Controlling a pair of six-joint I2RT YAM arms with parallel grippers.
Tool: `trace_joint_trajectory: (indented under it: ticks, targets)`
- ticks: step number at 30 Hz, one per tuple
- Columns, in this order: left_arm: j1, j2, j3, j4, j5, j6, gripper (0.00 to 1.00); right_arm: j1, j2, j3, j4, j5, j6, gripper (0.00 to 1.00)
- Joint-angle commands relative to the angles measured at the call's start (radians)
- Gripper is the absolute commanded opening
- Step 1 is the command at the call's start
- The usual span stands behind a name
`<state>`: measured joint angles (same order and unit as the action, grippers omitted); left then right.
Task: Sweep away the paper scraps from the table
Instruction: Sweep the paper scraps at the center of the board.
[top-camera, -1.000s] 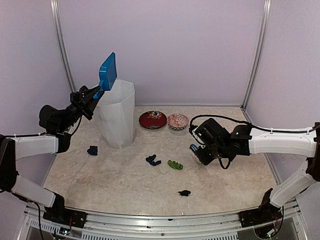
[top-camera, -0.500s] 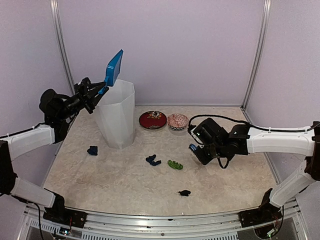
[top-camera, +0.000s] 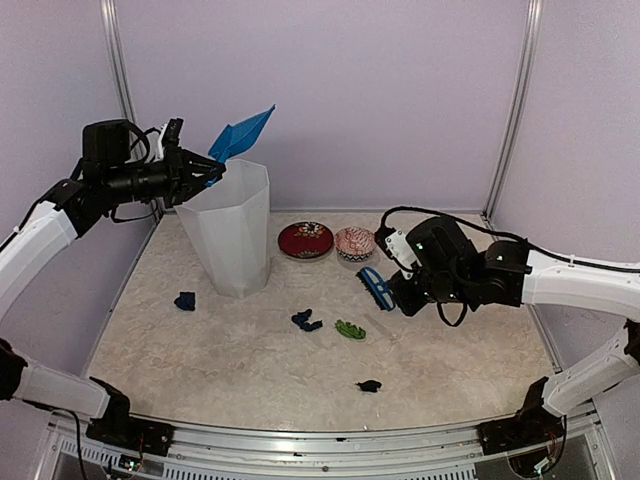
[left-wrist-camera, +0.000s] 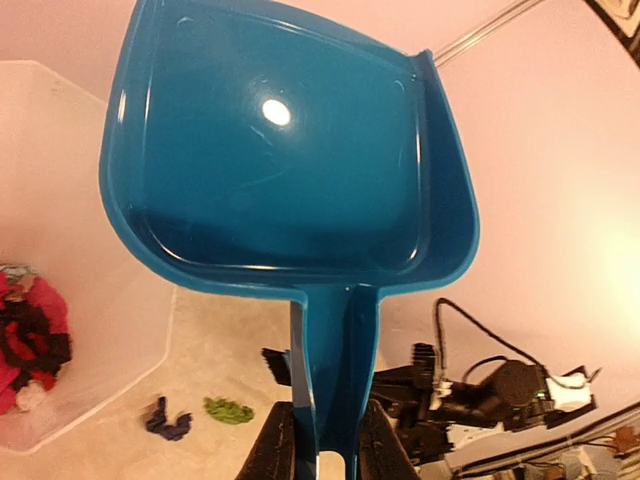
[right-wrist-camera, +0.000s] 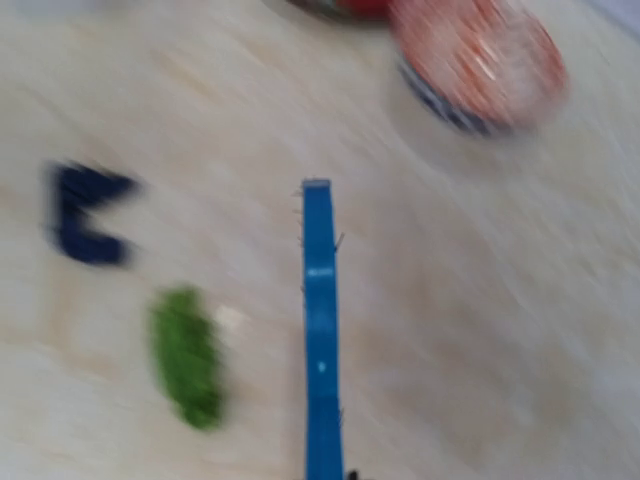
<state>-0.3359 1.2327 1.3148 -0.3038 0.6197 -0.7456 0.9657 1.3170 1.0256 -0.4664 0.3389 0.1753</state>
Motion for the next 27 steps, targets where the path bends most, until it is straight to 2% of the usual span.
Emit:
trace_joint_trajectory:
  ticks: [1, 4, 8, 11, 18, 27]
  targets:
    - [-0.080, -0.042, 0.085, -0.340, -0.347, 0.296, 0.00, 0.038, -0.046, 0.010, 0.152, -0.182, -0.065, 0.00]
    - [-0.133, -0.060, 0.105, -0.406, -0.518, 0.349, 0.00, 0.068, -0.044, -0.015, 0.257, -0.312, -0.084, 0.00]
    - [-0.158, -0.078, 0.109, -0.449, -0.609, 0.372, 0.00, 0.114, 0.012, -0.025, 0.403, -0.419, -0.117, 0.00]
    - [-0.163, -0.116, 0.107, -0.466, -0.694, 0.398, 0.00, 0.161, 0.087, -0.003, 0.479, -0.440, -0.190, 0.00]
    - [-0.163, -0.243, 0.083, -0.454, -0.852, 0.457, 0.00, 0.222, 0.258, 0.079, 0.620, -0.479, -0.598, 0.00]
    - [-0.162, -0.363, -0.006, -0.412, -0.989, 0.473, 0.00, 0.223, 0.492, 0.283, 0.635, -0.558, -1.052, 0.00]
